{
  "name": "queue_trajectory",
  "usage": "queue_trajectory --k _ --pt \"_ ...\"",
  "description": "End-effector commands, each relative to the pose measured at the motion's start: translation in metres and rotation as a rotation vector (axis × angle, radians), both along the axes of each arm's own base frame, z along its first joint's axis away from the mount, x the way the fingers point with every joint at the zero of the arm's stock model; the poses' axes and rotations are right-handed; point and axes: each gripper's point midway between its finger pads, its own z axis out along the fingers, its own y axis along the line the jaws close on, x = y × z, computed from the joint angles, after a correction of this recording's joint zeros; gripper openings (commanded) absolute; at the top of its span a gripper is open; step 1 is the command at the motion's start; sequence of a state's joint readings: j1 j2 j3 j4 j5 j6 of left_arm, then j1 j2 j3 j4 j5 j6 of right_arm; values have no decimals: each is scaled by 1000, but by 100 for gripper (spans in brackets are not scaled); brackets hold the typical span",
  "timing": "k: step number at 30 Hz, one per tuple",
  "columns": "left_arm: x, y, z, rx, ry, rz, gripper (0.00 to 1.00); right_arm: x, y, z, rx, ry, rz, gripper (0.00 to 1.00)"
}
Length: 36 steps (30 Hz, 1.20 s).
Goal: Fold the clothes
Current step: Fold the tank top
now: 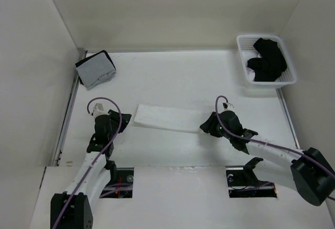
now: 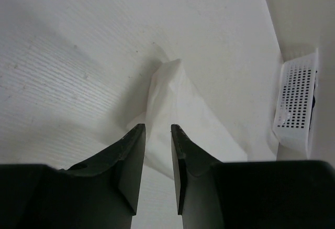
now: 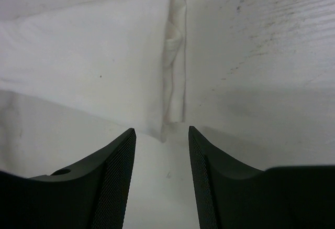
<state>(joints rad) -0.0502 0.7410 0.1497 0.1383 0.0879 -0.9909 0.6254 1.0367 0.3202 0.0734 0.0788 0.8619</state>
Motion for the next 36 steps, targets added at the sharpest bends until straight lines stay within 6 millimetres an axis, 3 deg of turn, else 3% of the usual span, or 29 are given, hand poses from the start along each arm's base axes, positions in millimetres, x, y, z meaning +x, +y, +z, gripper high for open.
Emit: queue_trajectory --k 1,6,10,12,17,26,32,36 --pt "7 -9 33 24 -85 -29 24 22 7 10 22 -39 8 50" --pt "13 -62 55 52 -117 -168 24 37 14 -2 71 -5 19 49" --pt "16 -89 39 71 -86 -238 24 38 21 -13 111 28 22 44" --pt "20 -84 24 83 -48 -220 23 38 20 -19 112 43 11 41" --pt "20 -46 -26 111 73 -127 21 40 16 -19 118 39 -18 35" --pt "4 -36 -55 129 144 -131 23 46 7 -13 145 4 -62 5" --pt "-17 -59 -47 68 143 -213 26 29 -18 5 115 -33 -121 3" --pt "-24 -72 -18 46 77 -243 29 24 -35 39 63 -95 -150 4"
